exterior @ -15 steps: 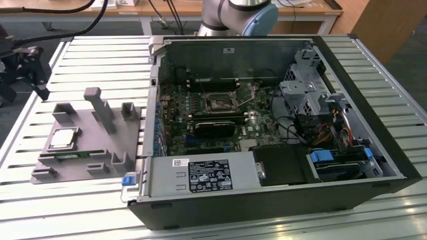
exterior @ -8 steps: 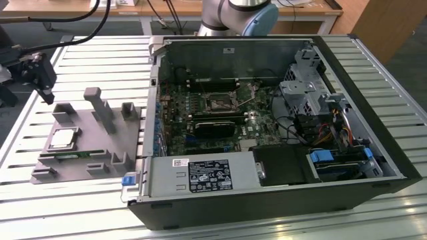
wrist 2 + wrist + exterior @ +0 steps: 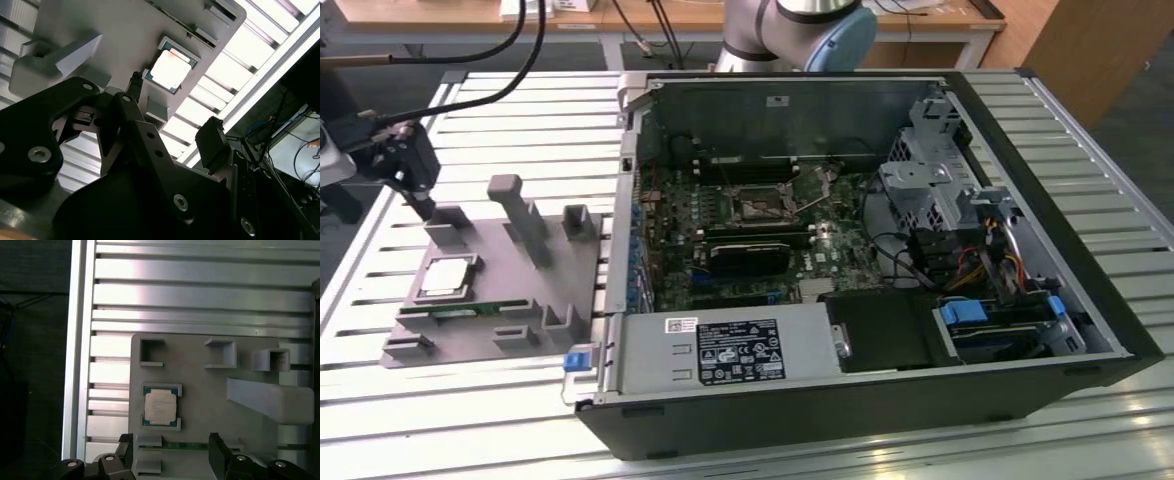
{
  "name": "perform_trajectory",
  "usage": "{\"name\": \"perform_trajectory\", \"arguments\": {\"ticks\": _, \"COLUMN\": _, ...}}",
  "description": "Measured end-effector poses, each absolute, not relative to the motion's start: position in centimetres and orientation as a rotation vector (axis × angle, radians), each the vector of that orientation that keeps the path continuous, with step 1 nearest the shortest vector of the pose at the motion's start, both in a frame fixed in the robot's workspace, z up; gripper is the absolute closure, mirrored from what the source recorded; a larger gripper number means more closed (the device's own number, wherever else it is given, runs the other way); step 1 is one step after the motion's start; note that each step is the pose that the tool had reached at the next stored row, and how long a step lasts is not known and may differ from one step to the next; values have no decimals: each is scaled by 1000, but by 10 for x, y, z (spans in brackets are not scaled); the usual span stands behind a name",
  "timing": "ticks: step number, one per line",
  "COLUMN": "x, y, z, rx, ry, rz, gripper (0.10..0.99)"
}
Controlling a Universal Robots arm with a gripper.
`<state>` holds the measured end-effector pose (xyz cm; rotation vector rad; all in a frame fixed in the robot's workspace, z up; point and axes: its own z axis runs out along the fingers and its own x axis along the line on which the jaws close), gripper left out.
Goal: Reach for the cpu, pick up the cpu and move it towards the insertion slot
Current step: 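Pick up the cpu and move it towards the insertion slot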
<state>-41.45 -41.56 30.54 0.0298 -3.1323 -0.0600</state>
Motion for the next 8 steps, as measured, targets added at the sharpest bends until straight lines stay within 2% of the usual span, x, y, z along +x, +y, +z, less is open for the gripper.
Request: {"name": "perform_trajectory", "arguments": {"ticks": 8, "x": -415, "y": -417, "z": 291, "rx": 30, "ry": -3131, "rz": -60, "gripper": 380}}
